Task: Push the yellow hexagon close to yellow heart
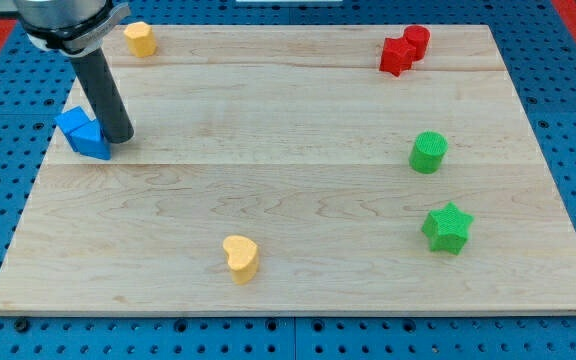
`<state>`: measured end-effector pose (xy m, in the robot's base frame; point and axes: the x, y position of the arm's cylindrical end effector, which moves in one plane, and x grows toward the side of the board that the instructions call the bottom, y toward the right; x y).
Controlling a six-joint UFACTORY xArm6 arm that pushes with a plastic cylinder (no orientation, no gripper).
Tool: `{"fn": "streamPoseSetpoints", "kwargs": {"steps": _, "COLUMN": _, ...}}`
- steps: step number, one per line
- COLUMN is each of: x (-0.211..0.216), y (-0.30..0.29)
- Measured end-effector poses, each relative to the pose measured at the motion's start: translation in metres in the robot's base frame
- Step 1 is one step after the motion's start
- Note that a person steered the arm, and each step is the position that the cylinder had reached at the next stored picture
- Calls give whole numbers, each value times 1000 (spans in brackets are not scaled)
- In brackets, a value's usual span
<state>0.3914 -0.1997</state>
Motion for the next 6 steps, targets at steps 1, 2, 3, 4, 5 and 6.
{"fn": "streamPoseSetpoints", "kwargs": {"steps": 1, "x": -53, "y": 21}}
{"fn": "streamPoseSetpoints", "kwargs": {"steps": 2, "x": -103, "y": -23}}
{"fn": "streamPoseSetpoints", "kwargs": {"steps": 3, "x": -155, "y": -50}}
{"fn": "streamPoseSetpoints", "kwargs": {"steps": 4, "x": -195, "y": -49}}
{"fn": "streamPoseSetpoints", "kwargs": {"steps": 5, "x": -194, "y": -7}}
{"fn": "streamPoseSetpoints", "kwargs": {"steps": 6, "x": -124, "y": 16}}
